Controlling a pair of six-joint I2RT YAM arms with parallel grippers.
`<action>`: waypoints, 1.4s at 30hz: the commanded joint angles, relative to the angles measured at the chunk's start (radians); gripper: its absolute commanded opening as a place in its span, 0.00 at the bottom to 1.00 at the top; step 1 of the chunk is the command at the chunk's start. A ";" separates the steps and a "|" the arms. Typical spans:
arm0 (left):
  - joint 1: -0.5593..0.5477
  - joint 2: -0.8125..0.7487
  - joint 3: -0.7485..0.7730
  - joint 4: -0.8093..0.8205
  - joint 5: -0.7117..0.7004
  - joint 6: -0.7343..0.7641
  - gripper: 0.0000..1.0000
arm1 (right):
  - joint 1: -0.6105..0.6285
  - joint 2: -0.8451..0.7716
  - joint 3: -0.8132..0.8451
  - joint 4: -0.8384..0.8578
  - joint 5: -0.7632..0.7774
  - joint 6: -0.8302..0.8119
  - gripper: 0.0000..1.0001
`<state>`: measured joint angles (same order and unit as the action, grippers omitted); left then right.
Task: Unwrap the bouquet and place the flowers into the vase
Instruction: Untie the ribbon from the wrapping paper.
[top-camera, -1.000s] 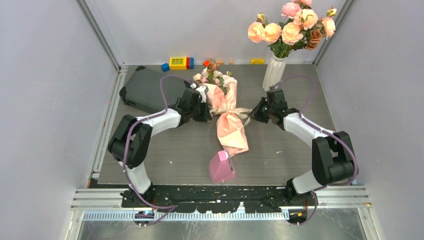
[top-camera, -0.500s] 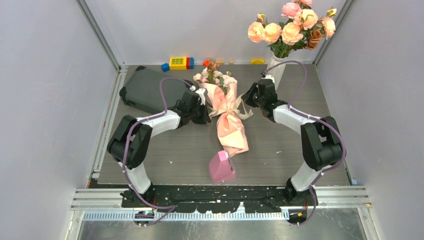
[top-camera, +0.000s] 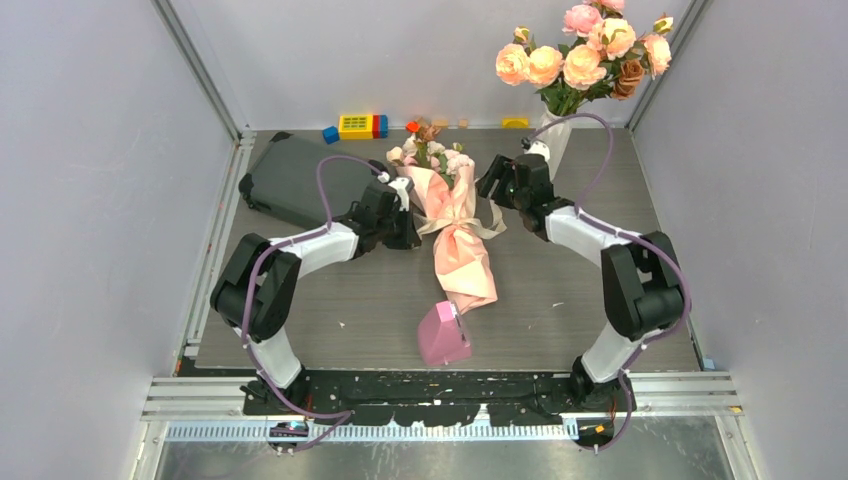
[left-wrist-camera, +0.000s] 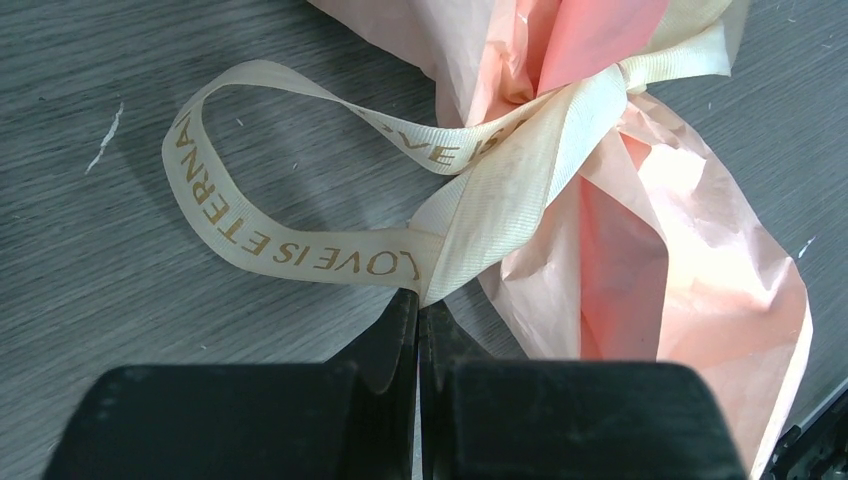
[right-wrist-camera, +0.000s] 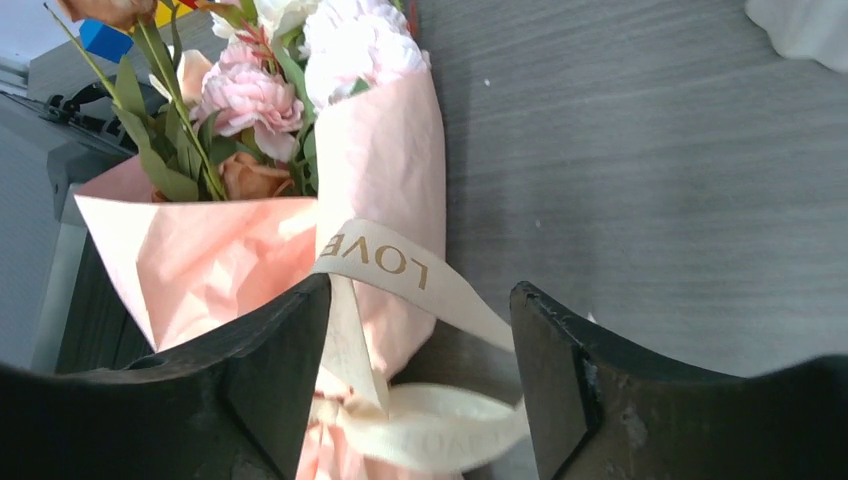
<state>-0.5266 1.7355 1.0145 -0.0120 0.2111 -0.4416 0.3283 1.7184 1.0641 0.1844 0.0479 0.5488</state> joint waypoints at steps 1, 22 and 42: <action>0.005 -0.042 -0.002 0.044 0.023 -0.005 0.00 | 0.005 -0.186 -0.070 -0.062 0.067 0.041 0.74; 0.005 -0.033 -0.012 0.064 0.047 -0.005 0.00 | -0.003 -0.385 -0.297 -0.277 -0.024 0.178 0.71; 0.005 -0.027 -0.005 0.055 0.047 0.000 0.00 | 0.073 -0.320 -0.452 -0.142 0.060 0.357 0.58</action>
<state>-0.5266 1.7351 1.0073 0.0105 0.2459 -0.4412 0.3973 1.3529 0.5964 -0.0711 0.0444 0.8963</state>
